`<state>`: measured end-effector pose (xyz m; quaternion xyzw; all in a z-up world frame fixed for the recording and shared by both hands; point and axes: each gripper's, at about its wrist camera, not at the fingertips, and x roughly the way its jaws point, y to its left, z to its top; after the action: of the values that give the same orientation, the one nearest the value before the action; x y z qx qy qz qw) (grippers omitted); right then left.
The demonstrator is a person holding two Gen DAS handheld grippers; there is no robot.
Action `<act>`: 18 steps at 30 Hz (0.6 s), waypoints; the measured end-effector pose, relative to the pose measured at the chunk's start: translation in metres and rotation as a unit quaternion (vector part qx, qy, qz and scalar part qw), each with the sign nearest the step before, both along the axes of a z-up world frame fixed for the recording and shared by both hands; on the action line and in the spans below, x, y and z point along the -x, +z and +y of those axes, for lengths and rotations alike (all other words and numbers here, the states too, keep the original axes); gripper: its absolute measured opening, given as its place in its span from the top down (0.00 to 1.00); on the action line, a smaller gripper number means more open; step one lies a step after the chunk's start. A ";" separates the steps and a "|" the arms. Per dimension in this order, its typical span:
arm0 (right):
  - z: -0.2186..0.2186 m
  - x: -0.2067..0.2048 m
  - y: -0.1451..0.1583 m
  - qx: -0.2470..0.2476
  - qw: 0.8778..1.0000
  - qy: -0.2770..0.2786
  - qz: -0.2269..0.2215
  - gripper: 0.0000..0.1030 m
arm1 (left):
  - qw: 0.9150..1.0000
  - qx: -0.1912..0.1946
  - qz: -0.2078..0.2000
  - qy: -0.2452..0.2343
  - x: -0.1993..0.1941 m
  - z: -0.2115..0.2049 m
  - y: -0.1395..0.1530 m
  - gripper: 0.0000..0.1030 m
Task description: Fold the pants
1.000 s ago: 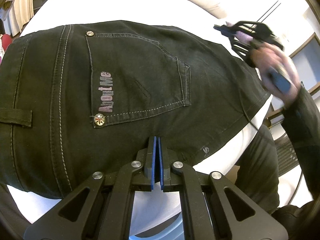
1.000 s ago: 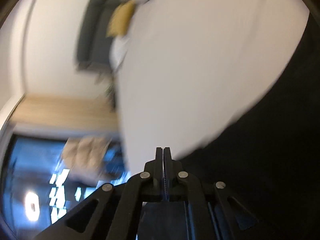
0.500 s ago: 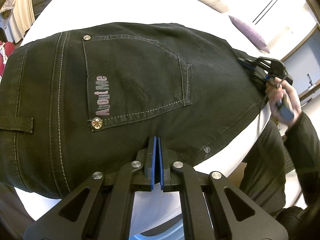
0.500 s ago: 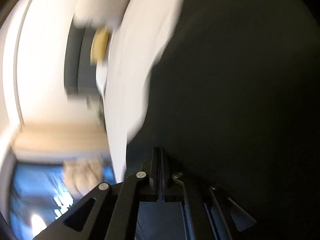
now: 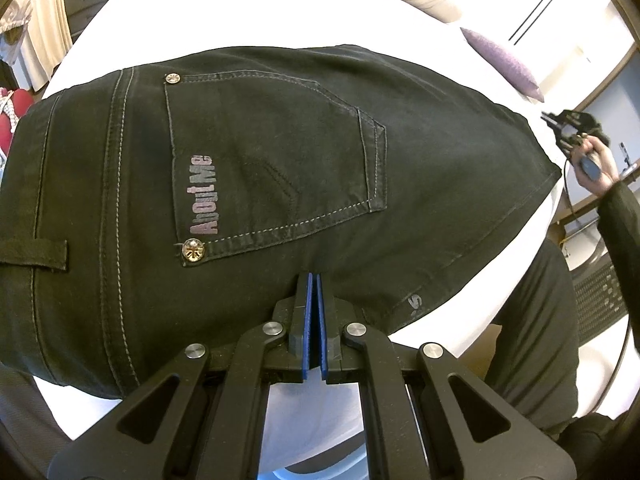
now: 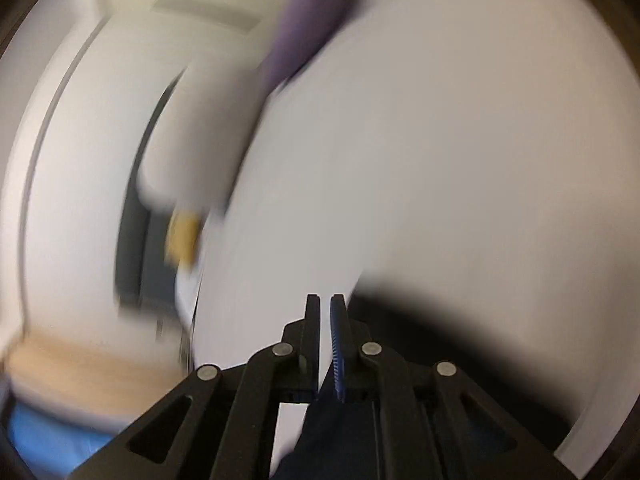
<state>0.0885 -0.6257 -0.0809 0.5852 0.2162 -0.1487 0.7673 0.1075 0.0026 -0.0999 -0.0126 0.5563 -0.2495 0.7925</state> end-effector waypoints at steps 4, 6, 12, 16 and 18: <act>0.110 -0.022 -0.017 -0.024 0.990 0.142 -0.004 0.91 | 1.000 -0.005 -0.001 -0.003 0.002 -0.004 -0.002 0.98; 0.157 -0.038 -0.045 -0.057 0.979 0.193 0.017 0.91 | 1.000 -0.002 -0.001 -0.001 0.002 -0.004 -0.002 0.98; 0.164 -0.077 -0.052 -0.025 0.979 0.193 0.054 0.97 | 1.000 0.000 -0.003 0.000 0.002 0.002 -0.001 0.98; 0.077 -0.023 -0.063 -0.037 0.995 0.063 0.074 1.00 | 1.000 0.006 -0.005 0.003 0.004 0.006 -0.002 0.98; 0.088 -0.017 -0.041 -0.021 0.996 0.019 0.084 0.92 | 1.000 0.004 -0.008 0.004 0.005 0.007 0.000 0.98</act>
<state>0.1055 -0.5380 -0.1217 0.5824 0.2938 -0.1779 0.7368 0.1024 0.0094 -0.0997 -0.0162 0.5492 -0.2487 0.7977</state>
